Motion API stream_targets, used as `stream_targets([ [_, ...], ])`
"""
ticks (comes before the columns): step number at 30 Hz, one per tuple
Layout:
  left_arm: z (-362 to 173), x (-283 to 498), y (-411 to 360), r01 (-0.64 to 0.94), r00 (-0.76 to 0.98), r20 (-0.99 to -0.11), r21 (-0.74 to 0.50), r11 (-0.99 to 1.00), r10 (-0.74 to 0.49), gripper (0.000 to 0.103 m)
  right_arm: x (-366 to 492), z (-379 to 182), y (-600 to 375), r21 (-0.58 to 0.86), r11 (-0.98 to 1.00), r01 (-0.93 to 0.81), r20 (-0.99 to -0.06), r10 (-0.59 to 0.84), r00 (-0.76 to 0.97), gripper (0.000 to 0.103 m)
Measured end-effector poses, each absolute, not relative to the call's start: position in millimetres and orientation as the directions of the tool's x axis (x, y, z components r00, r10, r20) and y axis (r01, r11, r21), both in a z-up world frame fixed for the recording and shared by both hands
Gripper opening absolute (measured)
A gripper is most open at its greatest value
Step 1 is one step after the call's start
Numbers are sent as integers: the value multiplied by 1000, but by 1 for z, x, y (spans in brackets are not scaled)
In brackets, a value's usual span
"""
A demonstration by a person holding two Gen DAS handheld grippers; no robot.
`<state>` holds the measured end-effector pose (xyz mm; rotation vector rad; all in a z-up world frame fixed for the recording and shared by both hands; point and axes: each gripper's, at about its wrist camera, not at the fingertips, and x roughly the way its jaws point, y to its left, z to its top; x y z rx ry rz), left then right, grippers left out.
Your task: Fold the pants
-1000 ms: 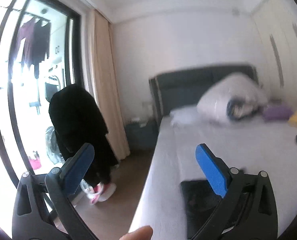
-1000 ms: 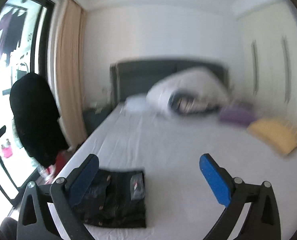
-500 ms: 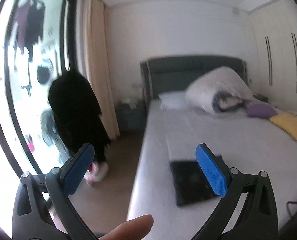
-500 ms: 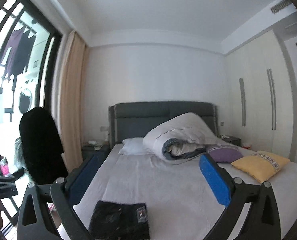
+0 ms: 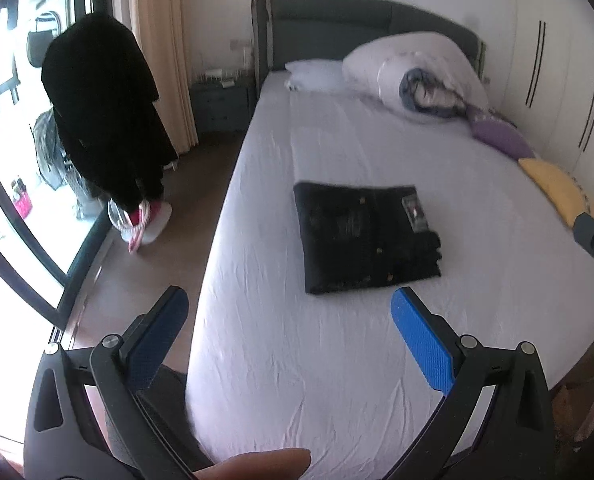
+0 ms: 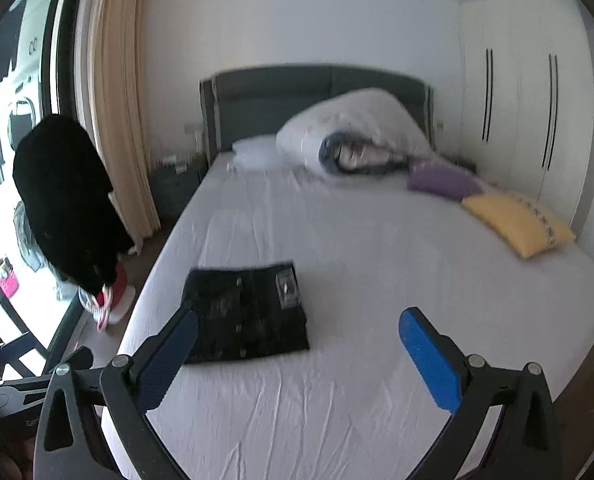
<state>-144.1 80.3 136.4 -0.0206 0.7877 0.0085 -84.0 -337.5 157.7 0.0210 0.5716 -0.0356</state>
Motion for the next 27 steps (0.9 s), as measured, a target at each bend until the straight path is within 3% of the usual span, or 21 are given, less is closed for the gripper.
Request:
stream_targets([
  [12,86,-102,78,-22,659,-752,-16,1000,2,103,-64,115,-322,-19,1000,-2,-642,-11,766,103],
  [27,82,-97,79,-25,645,-764,-21,999,0,103,-62,105,-314,-23,999,-33,-679,8,734,103],
])
